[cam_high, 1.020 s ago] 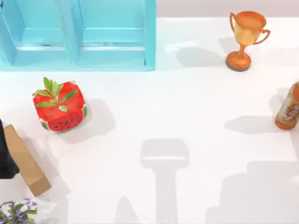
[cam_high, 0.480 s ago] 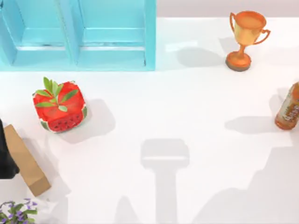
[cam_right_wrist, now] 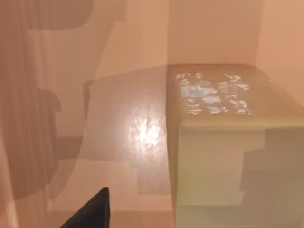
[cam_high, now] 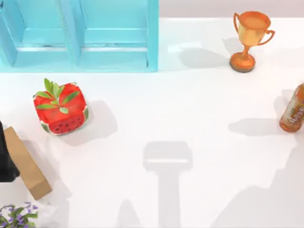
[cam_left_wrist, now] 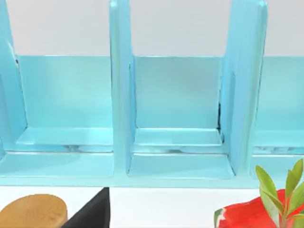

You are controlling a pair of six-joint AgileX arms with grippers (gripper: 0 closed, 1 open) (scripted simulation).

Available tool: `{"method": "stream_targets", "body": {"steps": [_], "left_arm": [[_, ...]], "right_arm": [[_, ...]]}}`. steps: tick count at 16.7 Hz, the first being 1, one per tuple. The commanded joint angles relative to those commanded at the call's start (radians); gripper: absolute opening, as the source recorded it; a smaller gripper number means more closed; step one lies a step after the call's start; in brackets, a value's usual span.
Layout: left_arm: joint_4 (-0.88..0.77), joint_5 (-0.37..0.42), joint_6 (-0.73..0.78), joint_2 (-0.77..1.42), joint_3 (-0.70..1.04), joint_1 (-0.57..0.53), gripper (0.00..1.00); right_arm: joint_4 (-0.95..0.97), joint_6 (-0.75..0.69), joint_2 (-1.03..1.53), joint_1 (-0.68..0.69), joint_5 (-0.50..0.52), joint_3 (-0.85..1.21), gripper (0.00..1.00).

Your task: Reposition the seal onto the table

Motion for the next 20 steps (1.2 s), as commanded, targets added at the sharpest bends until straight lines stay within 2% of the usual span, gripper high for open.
{"method": "stream_targets", "body": {"steps": [5, 11, 20], "left_arm": [[0.000, 0.000, 0.000, 0.000, 0.000, 0.000, 1.00], [0.000, 0.000, 0.000, 0.000, 0.000, 0.000, 1.00], [0.000, 0.000, 0.000, 0.000, 0.000, 0.000, 1.00]], "right_arm": [[0.239, 0.001, 0.065, 0.000, 0.000, -0.163, 1.00], [0.277, 0.001, 0.079, 0.000, 0.000, -0.195, 1.00], [0.277, 0.001, 0.079, 0.000, 0.000, -0.195, 0.32]]}}
